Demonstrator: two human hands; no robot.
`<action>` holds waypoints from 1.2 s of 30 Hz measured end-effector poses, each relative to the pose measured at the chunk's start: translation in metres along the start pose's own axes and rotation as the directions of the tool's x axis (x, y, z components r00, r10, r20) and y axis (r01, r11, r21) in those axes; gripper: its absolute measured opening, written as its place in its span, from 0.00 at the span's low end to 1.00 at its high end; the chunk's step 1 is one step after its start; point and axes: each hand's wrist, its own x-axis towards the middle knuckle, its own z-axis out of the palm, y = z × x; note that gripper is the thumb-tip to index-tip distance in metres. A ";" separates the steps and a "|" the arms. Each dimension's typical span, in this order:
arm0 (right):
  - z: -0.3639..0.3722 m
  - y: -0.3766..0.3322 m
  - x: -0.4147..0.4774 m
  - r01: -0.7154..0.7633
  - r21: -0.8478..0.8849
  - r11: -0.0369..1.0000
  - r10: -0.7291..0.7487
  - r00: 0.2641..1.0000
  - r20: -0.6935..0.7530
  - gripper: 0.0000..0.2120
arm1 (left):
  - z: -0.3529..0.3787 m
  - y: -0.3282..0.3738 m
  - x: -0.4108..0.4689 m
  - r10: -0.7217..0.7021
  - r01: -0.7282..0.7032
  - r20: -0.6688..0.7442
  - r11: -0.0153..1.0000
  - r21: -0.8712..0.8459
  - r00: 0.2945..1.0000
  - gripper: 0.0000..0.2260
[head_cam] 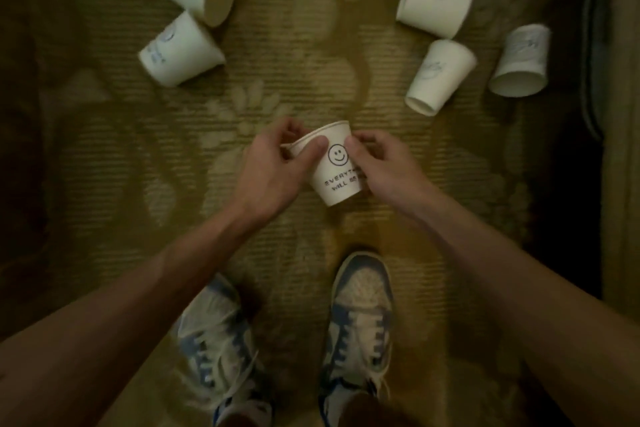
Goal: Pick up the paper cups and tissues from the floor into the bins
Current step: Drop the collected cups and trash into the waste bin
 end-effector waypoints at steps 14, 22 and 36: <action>-0.021 0.005 0.033 0.236 0.332 0.913 -0.162 0.958 -0.235 0.07 | 0.053 0.047 0.057 -0.117 0.432 0.488 0.670 -0.604 0.865 0.34; -0.065 -0.013 0.038 0.303 0.063 0.951 -0.275 0.921 -0.277 0.06 | 0.065 0.058 0.075 0.078 0.160 0.358 0.793 -0.588 0.931 0.28; -0.107 -0.008 0.099 0.046 -0.036 0.998 -0.058 0.869 -0.491 0.38 | 0.051 0.031 0.079 -0.007 0.094 0.308 0.959 -0.269 0.952 0.37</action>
